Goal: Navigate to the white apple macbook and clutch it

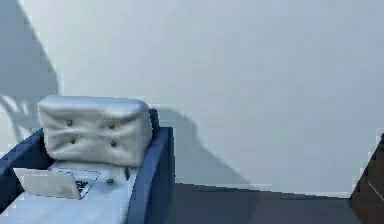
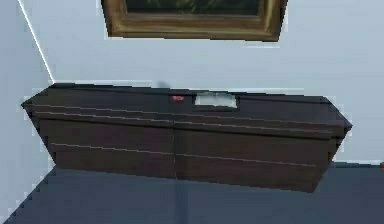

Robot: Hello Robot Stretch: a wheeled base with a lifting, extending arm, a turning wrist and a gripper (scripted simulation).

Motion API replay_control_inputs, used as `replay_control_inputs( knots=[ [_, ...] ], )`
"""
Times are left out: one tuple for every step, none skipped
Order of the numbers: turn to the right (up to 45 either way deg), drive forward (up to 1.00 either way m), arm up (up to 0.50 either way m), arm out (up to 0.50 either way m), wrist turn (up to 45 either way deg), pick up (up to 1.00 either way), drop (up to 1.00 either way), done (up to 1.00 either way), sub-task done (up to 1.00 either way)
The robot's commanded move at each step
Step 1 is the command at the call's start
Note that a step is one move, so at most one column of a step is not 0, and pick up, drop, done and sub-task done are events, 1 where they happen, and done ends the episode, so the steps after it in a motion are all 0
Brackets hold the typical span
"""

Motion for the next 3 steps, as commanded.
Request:
replay_control_inputs(
  knots=[
    [0.0, 0.6, 0.0, 0.0, 0.0, 0.0, 0.0, 0.0, 0.0],
    [-45.0, 0.0, 0.0, 0.0, 0.0, 0.0, 0.0, 0.0, 0.0],
    [-45.0, 0.0, 0.0, 0.0, 0.0, 0.0, 0.0, 0.0, 0.0]
  ],
)
